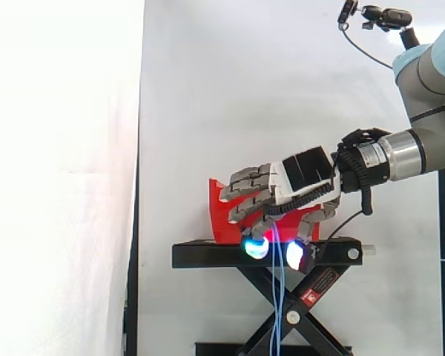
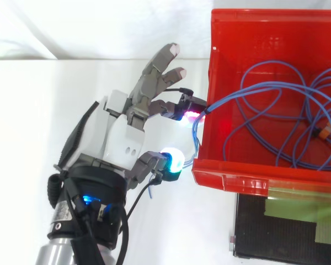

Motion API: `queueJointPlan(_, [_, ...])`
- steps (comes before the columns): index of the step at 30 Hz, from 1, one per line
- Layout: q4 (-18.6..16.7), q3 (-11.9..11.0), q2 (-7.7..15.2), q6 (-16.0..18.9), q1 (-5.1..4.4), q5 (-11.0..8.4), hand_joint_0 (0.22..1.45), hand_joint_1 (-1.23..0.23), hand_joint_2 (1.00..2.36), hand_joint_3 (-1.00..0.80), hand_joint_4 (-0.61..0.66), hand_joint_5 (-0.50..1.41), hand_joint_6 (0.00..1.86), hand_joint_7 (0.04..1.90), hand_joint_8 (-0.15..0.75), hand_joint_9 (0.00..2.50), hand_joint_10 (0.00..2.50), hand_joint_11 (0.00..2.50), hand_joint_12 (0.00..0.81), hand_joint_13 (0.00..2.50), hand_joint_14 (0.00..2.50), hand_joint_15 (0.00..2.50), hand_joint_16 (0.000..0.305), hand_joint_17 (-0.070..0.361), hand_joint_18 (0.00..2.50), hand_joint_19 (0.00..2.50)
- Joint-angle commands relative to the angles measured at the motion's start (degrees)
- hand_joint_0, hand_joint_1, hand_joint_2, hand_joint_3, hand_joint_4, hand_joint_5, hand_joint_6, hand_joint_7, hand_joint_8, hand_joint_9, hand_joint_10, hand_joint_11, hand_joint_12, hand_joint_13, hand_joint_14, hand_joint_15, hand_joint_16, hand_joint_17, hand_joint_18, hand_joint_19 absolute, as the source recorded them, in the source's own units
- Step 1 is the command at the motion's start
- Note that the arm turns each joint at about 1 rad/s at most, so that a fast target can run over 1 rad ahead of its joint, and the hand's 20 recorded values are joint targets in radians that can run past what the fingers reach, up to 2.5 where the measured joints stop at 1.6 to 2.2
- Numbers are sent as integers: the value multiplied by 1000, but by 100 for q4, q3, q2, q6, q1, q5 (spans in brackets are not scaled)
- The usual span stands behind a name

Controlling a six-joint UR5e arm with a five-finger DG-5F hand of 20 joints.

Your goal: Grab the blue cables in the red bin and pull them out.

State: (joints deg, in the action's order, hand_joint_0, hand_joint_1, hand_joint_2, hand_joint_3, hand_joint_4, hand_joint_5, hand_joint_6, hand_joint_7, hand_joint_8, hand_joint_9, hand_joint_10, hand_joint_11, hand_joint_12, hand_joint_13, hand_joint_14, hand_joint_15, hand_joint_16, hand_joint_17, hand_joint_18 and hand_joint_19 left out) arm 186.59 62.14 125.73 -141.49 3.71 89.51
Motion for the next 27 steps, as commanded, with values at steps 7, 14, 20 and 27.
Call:
queueJointPlan(7, [-70,18,5,-164,-11,32,803,-884,1000,-1000,216,817,6,651,271,532,9,253,330,218,9,220,47,106,39,308])
queueJointPlan(14, [-307,106,-4,-172,-20,40,807,-884,1000,-1000,216,841,5,658,271,536,9,256,329,219,8,221,47,105,46,315])
queueJointPlan(20, [-316,106,-4,-181,-20,84,810,-884,1000,-1000,225,864,5,653,271,546,9,249,328,223,8,226,47,105,48,309])
queueJointPlan(27, [-316,97,5,-225,-29,111,813,-881,1000,-1000,216,872,6,652,275,555,11,251,329,226,8,227,47,105,48,317])
